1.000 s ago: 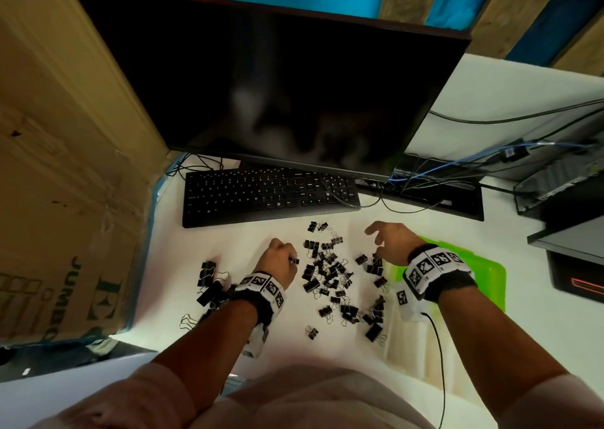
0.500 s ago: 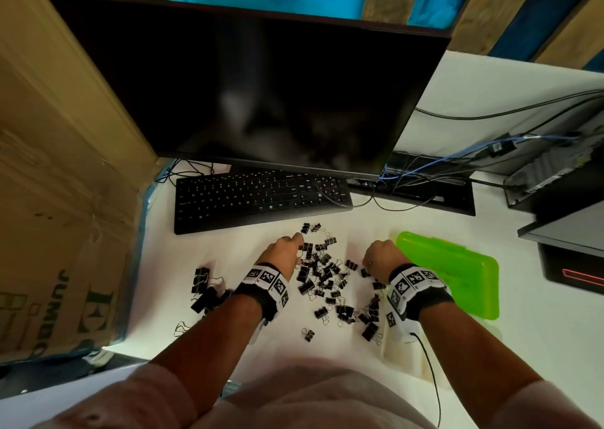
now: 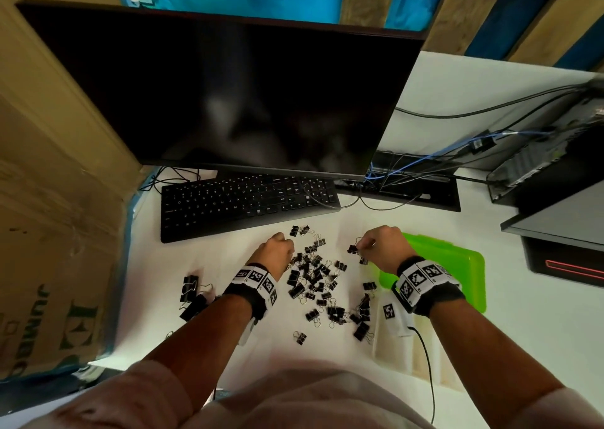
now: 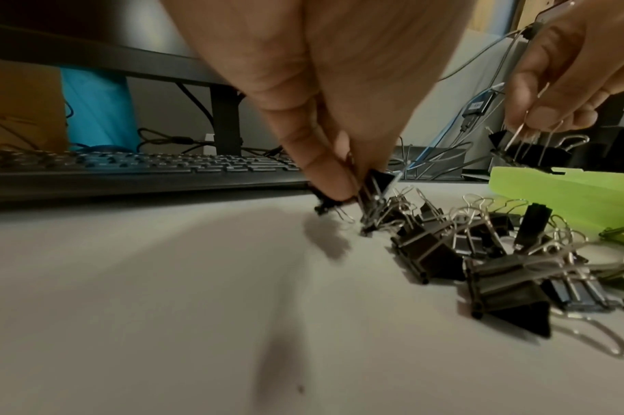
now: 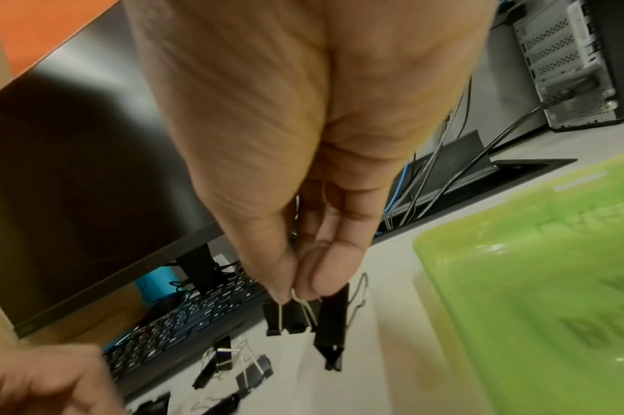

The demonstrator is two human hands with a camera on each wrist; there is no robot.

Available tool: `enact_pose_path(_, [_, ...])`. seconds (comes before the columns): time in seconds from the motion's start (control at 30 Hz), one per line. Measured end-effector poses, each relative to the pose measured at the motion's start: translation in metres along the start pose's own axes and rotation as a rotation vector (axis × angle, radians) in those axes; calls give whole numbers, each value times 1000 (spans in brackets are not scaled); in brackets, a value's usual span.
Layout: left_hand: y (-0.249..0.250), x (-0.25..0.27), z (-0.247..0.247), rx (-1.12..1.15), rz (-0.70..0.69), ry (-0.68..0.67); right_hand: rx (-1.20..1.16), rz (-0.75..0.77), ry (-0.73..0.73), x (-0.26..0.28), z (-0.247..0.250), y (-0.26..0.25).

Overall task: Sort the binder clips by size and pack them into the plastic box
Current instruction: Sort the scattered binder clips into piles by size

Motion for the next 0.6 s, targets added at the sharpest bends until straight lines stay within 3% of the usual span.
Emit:
enact_pose_path(0.17, [-4,8,4,59,-111,76,-38,67,-51,6,-14,-10])
enact_pose_path(0.37, [-10,24,18,382,28,197,-88,197,-101,15,-31,-33])
enact_pose_path(0.6, [-14,80,17,421,102,217,-97,287,-237,33,-73,-53])
Point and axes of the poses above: each hand's wrist, its own x-axis away from the middle knuckle, its own z-axis out of the back of the hand, y = z × x, the point moved 3 cm from there along -x, towards the middle knuckle, and after that the axes turned 8 degrees about -x, right-handed, at the moved point
